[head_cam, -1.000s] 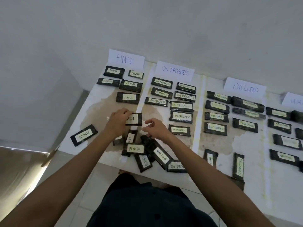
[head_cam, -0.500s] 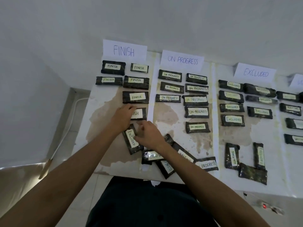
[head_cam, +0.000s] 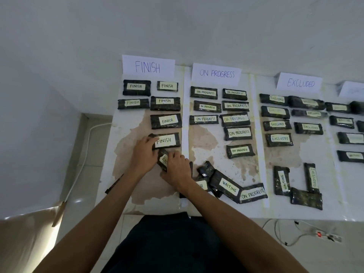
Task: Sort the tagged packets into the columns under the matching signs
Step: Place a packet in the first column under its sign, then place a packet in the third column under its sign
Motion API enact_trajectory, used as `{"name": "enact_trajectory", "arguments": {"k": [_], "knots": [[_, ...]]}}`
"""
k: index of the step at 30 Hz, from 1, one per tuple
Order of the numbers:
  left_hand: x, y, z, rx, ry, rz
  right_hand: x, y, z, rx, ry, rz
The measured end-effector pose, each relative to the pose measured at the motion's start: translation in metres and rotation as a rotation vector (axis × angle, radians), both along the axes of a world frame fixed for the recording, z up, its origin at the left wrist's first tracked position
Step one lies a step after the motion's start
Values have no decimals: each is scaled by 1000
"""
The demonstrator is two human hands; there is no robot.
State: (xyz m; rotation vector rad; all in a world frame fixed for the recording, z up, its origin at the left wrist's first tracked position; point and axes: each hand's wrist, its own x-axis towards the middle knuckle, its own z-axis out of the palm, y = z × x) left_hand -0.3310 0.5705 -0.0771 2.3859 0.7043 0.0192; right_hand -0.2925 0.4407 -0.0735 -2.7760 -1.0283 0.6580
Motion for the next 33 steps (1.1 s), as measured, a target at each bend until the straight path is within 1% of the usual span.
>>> {"name": "enact_trajectory", "arguments": {"k": [2,4,6,10,13,17,20,23,27,33], "knots": [[-8,-5,0,-28,-13,-4,5,-4,1,72,26,-19],[-13,-13,1,-97,-18,-5,15,-10,3,151,46,-31],[-14,-21,4,-156,-29,-21,30,-20,11,191,17,-13],[5,-34,14,-199,-40,-81,74,-38,32,173,27,44],[31,-44,19,-234,-45,-139,109,-46,33,129,23,66],[62,-55,15,-257,67,-212,150,-56,22,39,60,51],[78,-63,10,-222,141,-291,167,-63,12,11,101,58],[86,-70,7,-188,184,-335,173,-68,5,27,137,71],[85,-73,6,-175,190,-319,174,-72,3,63,125,91],[84,-76,13,-257,165,-263,171,-72,7,154,108,82]]}}
